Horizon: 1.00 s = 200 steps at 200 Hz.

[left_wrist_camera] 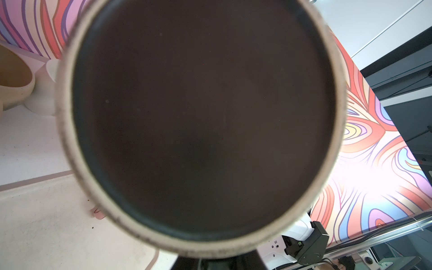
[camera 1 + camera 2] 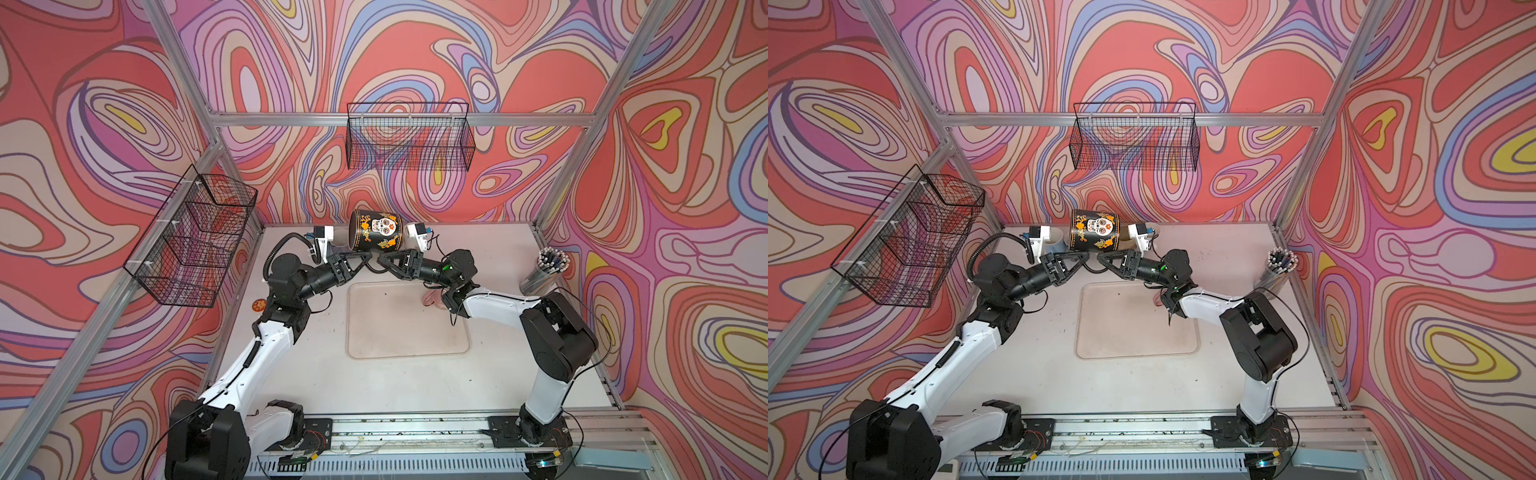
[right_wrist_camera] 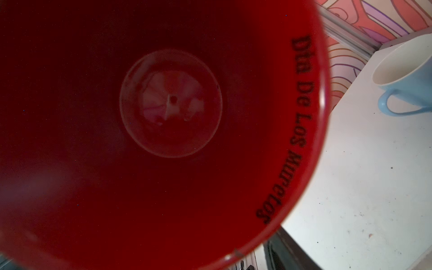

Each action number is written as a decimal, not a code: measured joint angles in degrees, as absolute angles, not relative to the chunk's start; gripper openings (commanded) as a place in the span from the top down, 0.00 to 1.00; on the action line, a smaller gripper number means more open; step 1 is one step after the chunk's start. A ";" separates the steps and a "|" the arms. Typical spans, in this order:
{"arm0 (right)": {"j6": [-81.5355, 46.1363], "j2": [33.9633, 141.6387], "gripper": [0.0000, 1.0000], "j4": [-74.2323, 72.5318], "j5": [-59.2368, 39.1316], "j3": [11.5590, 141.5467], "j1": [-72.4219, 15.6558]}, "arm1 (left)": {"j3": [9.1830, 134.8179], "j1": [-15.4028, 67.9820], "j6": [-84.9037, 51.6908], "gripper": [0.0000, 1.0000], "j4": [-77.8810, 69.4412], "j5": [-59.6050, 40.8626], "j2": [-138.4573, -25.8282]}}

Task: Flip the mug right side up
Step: 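Hold the black mug with left gripper while right gripper reaches for its handle, then close right gripper on the black mug's handle while left gripper releases it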

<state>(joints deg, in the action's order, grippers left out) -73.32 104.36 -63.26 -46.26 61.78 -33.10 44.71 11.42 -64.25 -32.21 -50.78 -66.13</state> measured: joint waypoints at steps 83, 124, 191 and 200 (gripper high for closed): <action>-76.55 107.55 0.69 -65.82 -46.15 63.77 -33.30 | 41.71 11.25 -66.13 1.00 -39.00 -49.39 -68.95; -80.29 109.06 1.00 -67.46 -46.17 64.20 -33.43 | 40.60 10.92 -65.98 1.00 -41.34 -48.58 -70.43; -79.31 109.14 1.00 -66.24 -46.13 64.20 -33.41 | 40.62 10.94 -66.08 0.46 -41.82 -48.95 -70.59; -78.83 109.10 1.00 -65.23 -46.13 64.03 -33.36 | 40.62 10.98 -65.98 0.42 -41.34 -49.08 -70.52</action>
